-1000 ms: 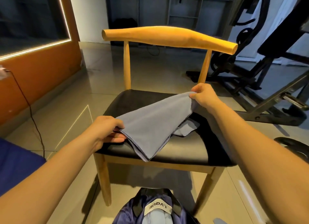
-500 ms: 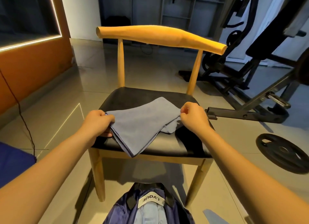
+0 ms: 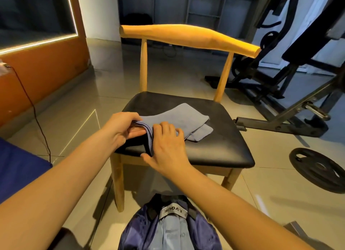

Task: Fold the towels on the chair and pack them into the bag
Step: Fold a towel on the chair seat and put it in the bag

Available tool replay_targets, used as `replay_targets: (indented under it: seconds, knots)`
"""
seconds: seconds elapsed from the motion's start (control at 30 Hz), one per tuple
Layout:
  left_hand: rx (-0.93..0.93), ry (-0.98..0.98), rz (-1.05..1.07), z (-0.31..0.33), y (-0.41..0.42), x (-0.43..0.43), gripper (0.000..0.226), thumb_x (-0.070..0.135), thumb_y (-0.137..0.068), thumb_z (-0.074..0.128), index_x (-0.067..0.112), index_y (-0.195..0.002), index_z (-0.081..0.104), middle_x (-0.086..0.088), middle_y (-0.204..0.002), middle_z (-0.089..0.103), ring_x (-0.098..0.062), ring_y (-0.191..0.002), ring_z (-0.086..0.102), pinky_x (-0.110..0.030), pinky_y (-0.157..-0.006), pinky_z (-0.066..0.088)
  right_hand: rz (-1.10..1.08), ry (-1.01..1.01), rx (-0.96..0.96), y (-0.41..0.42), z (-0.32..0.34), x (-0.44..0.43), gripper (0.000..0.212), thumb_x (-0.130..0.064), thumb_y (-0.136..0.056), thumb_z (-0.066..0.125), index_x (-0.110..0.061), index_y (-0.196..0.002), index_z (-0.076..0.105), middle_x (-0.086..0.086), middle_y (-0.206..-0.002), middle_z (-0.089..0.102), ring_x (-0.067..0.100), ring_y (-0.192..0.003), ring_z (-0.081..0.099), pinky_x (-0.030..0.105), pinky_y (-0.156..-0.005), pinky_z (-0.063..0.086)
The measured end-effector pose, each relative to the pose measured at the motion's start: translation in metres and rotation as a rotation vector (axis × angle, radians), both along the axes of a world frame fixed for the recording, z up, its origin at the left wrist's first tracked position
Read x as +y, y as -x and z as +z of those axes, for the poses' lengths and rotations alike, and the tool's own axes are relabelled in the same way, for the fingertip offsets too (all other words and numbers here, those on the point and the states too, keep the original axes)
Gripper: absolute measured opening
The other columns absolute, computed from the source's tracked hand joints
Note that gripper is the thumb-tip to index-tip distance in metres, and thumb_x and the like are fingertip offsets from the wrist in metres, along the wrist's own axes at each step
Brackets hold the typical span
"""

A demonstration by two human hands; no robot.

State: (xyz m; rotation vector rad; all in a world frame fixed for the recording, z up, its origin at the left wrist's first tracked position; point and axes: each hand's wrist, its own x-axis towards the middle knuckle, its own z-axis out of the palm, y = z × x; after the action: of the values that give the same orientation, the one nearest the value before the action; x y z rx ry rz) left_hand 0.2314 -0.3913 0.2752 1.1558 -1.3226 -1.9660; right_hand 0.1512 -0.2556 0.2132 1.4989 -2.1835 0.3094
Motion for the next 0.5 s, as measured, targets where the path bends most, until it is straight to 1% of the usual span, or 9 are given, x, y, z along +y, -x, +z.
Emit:
replay_targets:
  seconds: [0.07,0.1,0.17,0.2,0.23,0.3,0.37,0.43,0.5]
  knots:
    - [0.028,-0.003,-0.002,0.008,-0.001,0.004,0.008,-0.001,-0.094,0.056,0.002,-0.101,0.059,-0.012,-0.064,0.073,-0.020,-0.056,0.074,-0.028,-0.047,0.059,-0.021,0.026,-0.002,-0.001,0.007,0.000,0.057,-0.043,-0.073,0.074,-0.011,-0.114,0.049,0.010,-0.105,0.051,0.031,-0.091,0.050,0.045,-0.078,0.041]
    - [0.036,0.010,-0.004,0.012,-0.001,0.004,0.014,-0.002,-0.094,0.054,0.003,-0.106,0.059,-0.015,-0.072,0.075,-0.023,-0.060,0.075,-0.029,-0.048,0.059,-0.029,0.039,0.000,0.000,0.011,0.002,0.049,-0.035,-0.072,0.074,-0.011,-0.109,0.051,0.009,-0.100,0.051,0.031,-0.086,0.051,0.043,-0.074,0.040]
    - [0.022,0.097,-0.014,0.017,-0.003,0.004,0.024,-0.001,-0.094,0.053,0.010,-0.116,0.058,-0.019,-0.091,0.074,-0.025,-0.064,0.075,-0.030,-0.050,0.060,-0.011,0.100,-0.026,0.002,0.023,0.012,0.031,-0.024,-0.072,0.073,-0.012,-0.093,0.053,0.009,-0.088,0.054,0.032,-0.075,0.054,0.040,-0.066,0.038]
    - [0.008,0.156,-0.037,0.021,-0.005,0.003,0.026,0.001,-0.096,0.053,0.013,-0.117,0.060,-0.019,-0.094,0.073,-0.023,-0.062,0.075,-0.029,-0.050,0.060,0.017,0.140,-0.074,0.005,0.031,0.019,0.024,-0.019,-0.074,0.072,-0.013,-0.087,0.053,0.009,-0.084,0.056,0.033,-0.072,0.056,0.039,-0.063,0.038]
    - [-0.003,0.210,-0.075,0.026,-0.006,0.003,0.023,0.004,-0.097,0.054,0.013,-0.117,0.063,-0.018,-0.094,0.073,-0.020,-0.061,0.074,-0.028,-0.051,0.060,0.041,0.167,-0.149,0.009,0.042,0.028,0.017,-0.017,-0.078,0.070,-0.012,-0.085,0.055,0.008,-0.084,0.059,0.033,-0.073,0.057,0.038,-0.061,0.038]
    - [0.013,0.291,-0.167,0.037,-0.008,0.001,0.018,0.011,-0.099,0.060,0.007,-0.113,0.071,-0.018,-0.093,0.075,-0.017,-0.063,0.071,-0.025,-0.056,0.060,0.067,0.142,-0.319,0.023,0.067,0.044,0.005,-0.018,-0.089,0.063,-0.017,-0.093,0.064,-0.003,-0.089,0.065,0.024,-0.080,0.058,0.037,-0.065,0.044]
    - [0.074,0.343,-0.236,0.051,-0.008,-0.001,0.020,0.014,-0.097,0.065,0.001,-0.109,0.073,-0.018,-0.089,0.072,-0.014,-0.063,0.068,-0.021,-0.059,0.060,0.118,0.151,-0.447,0.040,0.098,0.057,0.005,-0.022,-0.091,0.066,-0.025,-0.093,0.070,-0.014,-0.084,0.065,0.013,-0.077,0.056,0.035,-0.066,0.047]
    - [0.158,0.360,-0.304,0.068,-0.007,-0.003,0.016,0.008,-0.094,0.066,0.001,-0.107,0.073,-0.015,-0.085,0.071,-0.013,-0.064,0.068,-0.020,-0.060,0.059,0.187,0.209,-0.605,0.056,0.132,0.063,0.005,-0.024,-0.089,0.076,-0.025,-0.086,0.073,-0.012,-0.077,0.068,0.009,-0.073,0.060,0.030,-0.063,0.051]
    - [0.198,0.383,-0.360,0.087,-0.002,-0.007,0.020,-0.001,-0.091,0.064,0.003,-0.108,0.073,-0.012,-0.084,0.074,-0.014,-0.067,0.069,-0.021,-0.062,0.059,0.230,0.244,-0.789,0.076,0.166,0.062,0.005,-0.020,-0.090,0.077,-0.017,-0.086,0.075,-0.002,-0.080,0.073,0.010,-0.076,0.066,0.027,-0.067,0.053]
